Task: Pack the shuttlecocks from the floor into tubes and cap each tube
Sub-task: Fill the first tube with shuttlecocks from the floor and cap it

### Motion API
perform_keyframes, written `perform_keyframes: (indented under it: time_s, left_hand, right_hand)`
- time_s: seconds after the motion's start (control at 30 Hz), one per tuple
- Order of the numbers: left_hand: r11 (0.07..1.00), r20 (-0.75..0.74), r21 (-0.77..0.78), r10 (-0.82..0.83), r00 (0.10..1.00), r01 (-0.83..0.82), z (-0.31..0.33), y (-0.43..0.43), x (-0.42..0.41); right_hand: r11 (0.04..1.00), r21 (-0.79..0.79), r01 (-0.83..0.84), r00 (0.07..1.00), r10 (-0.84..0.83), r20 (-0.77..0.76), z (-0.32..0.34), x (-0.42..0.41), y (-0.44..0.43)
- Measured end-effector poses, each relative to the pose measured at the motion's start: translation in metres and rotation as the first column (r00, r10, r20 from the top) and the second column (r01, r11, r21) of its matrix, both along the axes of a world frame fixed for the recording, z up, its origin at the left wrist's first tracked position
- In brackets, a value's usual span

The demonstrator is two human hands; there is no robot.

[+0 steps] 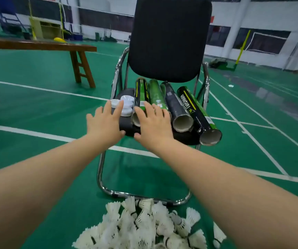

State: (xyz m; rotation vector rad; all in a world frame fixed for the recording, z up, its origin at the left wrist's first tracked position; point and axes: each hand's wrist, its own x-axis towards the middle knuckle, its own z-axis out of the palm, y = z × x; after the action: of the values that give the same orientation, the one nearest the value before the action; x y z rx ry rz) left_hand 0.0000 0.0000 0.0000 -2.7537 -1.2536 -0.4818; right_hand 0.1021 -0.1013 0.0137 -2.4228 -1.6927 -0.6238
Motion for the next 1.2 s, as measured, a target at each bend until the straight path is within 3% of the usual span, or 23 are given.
perform_keyframes:
  time_s: [0.23, 0.4, 0.5, 0.7, 0.87, 1.0, 1.2]
  left_hand:
    - [0.992, 0.061, 0.129, -0.006, 0.998, -0.002, -0.045, 0.034, 0.023]
    - [0.974, 0.095, 0.211, -0.098, 0.991, 0.076, -0.068, 0.048, 0.024]
    - [0.983, 0.044, 0.173, -0.073, 0.996, 0.064, -0.070, 0.041, 0.024]
    - [0.991, 0.066, 0.114, -0.070, 0.995, 0.063, -0.060, 0.015, 0.014]
    - [0.988, 0.194, 0.088, -0.142, 0.971, 0.127, -0.033, -0.011, 0.001]
    - [0.969, 0.346, 0.086, -0.247, 0.905, 0.231, 0.003, -0.042, -0.015]
    - [0.836, 0.503, 0.359, -0.548, 0.668, 0.416, 0.053, -0.096, -0.049]
  right_hand:
    - [0.999, -0.044, -0.004, 0.995, 0.008, 0.095, -0.023, 0.031, 0.071]
    - [0.999, 0.020, -0.036, 0.993, 0.033, 0.109, -0.030, 0.033, 0.079]
    - [0.999, 0.038, -0.033, 0.994, 0.029, 0.107, -0.028, 0.030, 0.076]
    - [0.977, 0.207, -0.060, 0.993, 0.038, 0.107, -0.024, 0.018, 0.055]
    - [0.910, 0.389, -0.145, 0.989, 0.124, 0.079, -0.002, -0.004, 0.016]
    - [0.849, 0.509, -0.141, 0.990, 0.116, 0.081, 0.028, -0.035, -0.030]
    - [0.796, 0.592, -0.126, 0.991, 0.131, 0.034, 0.069, -0.108, -0.111]
